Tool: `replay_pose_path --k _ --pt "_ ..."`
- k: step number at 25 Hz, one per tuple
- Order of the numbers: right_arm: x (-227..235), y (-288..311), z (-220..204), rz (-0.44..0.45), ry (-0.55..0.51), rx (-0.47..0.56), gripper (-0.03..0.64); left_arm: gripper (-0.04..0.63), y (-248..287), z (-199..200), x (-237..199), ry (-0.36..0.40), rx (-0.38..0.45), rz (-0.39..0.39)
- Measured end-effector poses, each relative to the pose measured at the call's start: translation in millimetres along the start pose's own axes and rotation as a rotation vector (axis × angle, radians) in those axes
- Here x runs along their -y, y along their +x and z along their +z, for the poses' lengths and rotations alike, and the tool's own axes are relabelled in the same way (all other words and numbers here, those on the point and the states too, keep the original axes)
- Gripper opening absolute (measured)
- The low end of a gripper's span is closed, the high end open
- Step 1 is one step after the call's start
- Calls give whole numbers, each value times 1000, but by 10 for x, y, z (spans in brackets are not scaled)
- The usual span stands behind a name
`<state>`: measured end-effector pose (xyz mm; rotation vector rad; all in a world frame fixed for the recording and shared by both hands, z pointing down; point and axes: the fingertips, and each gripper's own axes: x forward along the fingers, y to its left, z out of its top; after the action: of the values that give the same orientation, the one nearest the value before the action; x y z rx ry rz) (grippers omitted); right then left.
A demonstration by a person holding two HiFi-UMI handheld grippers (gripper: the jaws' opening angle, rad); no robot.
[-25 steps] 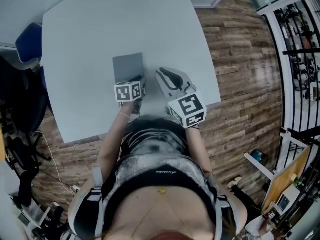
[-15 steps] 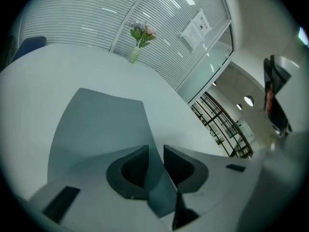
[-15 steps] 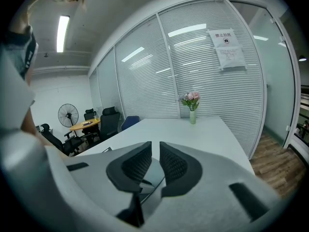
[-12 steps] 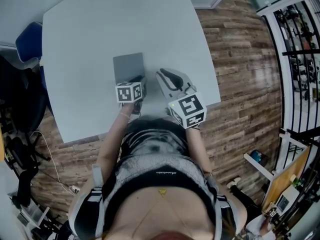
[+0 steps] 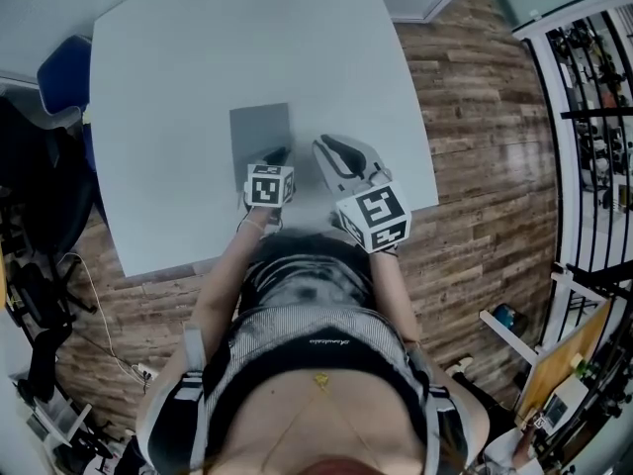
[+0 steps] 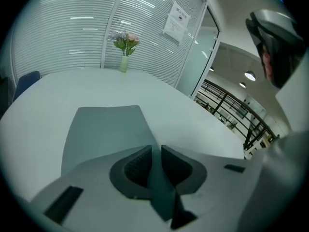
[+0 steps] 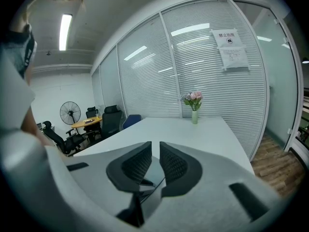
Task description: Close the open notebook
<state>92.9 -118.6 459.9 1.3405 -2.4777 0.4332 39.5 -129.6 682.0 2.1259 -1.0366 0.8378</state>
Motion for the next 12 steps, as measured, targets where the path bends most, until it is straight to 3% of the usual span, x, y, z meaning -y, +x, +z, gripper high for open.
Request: replay_pose_path --k 6,12 --pt "-57 18 -17 27 -29 -16 60 57 -10 -26 26 168 3 -31" --pt "-65 42 -28 57 -57 -29 67 57 -116 47 3 201 86 -29"
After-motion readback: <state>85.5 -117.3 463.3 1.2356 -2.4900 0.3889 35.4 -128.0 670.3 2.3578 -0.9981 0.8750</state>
